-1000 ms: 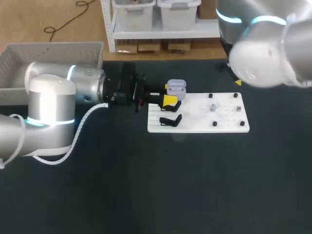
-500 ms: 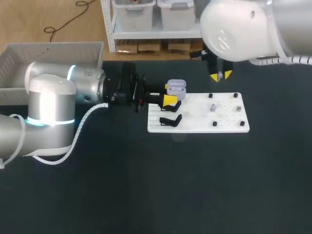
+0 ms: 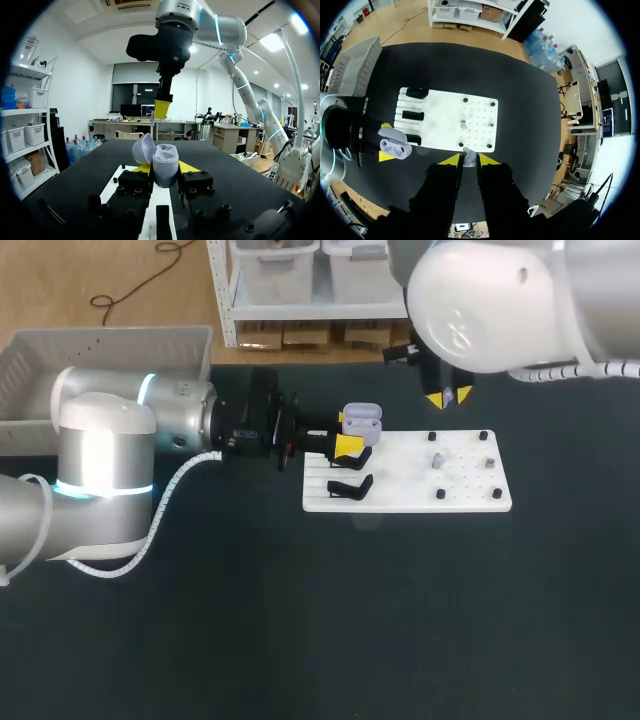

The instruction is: Pick up each earbud case from the left stands, insert the matching earbuds, close the lid, and place the case in the box.

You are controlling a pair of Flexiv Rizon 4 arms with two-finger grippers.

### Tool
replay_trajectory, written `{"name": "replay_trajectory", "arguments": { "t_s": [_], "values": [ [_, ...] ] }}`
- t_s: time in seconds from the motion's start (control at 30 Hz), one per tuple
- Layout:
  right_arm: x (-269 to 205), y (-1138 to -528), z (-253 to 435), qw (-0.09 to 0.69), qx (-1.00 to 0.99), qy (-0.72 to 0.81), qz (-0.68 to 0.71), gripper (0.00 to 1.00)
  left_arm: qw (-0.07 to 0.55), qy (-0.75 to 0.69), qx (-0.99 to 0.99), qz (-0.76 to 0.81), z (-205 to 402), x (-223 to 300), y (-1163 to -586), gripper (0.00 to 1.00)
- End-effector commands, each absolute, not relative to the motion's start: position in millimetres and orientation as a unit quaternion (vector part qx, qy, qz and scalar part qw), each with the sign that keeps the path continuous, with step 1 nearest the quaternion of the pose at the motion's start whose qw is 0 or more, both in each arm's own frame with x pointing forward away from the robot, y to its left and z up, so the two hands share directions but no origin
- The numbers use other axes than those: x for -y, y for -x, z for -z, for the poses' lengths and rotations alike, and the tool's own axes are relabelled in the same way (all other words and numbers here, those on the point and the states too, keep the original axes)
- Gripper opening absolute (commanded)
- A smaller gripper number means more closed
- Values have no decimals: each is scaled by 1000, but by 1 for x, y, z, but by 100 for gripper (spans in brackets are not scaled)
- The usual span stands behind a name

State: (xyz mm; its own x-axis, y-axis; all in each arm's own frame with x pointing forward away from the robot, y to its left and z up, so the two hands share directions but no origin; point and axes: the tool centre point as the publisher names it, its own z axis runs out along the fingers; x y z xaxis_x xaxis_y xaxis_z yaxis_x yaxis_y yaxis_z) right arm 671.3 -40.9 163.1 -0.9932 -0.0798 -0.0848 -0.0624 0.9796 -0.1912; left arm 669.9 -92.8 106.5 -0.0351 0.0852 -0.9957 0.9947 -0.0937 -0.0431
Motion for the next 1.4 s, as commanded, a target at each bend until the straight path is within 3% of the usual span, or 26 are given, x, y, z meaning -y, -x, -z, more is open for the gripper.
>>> {"name": "replay_trajectory", "arguments": {
  "t_s": [0.03, 0.2, 0.47, 0.7, 1.4],
  "values": [
    [42, -669, -162, 49, -994, 35, 94, 0, 446, -533, -505, 511, -106, 93, -670, 0],
    [18, -668, -192, 74, -992, 13, 104, 0, 446, -533, -505, 511, -106, 93, -670, 0],
    [-5, -658, -216, 14, -989, -104, 107, 0, 446, -533, -505, 511, -106, 93, -670, 0],
    [-28, -650, -209, 11, -976, -172, 134, 0, 446, -533, -505, 511, -106, 93, -670, 0],
    [-36, -650, -202, 16, -974, -181, 132, 0, 446, -533, -505, 511, -106, 93, -670, 0]
  ]
}}
